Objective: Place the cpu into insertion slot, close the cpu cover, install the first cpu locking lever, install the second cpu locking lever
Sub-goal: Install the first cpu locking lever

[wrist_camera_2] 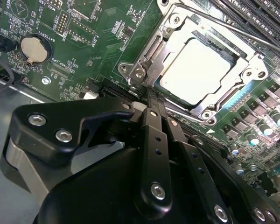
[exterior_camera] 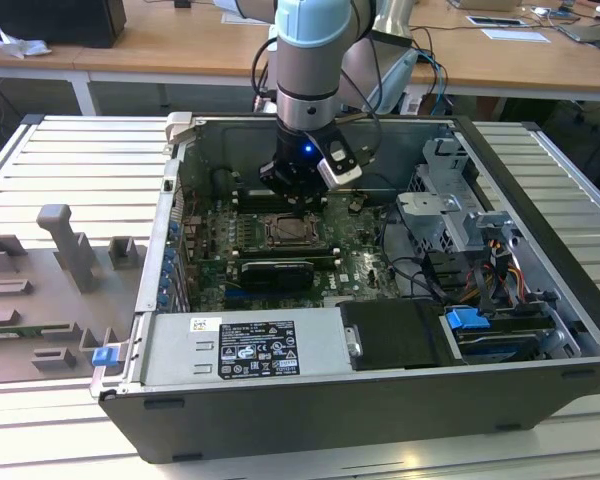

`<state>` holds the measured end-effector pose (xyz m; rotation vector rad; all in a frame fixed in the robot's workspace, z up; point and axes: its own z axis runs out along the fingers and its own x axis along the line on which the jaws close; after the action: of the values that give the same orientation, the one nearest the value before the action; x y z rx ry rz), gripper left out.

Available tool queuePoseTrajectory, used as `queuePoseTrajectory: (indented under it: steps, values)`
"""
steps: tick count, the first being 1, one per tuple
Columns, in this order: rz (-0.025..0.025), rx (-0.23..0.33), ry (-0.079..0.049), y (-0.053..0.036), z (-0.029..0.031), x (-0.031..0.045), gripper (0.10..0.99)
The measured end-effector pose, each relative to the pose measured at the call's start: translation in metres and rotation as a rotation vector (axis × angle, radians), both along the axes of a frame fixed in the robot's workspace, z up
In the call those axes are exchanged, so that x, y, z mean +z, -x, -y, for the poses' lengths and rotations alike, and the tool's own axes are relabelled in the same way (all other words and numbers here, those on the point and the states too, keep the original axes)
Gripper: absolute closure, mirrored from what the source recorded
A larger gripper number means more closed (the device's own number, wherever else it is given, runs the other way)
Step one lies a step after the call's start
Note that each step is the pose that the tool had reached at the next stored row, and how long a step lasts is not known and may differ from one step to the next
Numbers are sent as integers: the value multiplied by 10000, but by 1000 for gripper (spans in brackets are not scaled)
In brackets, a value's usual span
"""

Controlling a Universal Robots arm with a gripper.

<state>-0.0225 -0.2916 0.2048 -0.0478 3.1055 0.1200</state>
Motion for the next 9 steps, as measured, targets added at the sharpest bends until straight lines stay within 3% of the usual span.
queuePoseTrajectory:
  steps: [9]
  values:
    - [-3,1,158,1,1,-24,980]
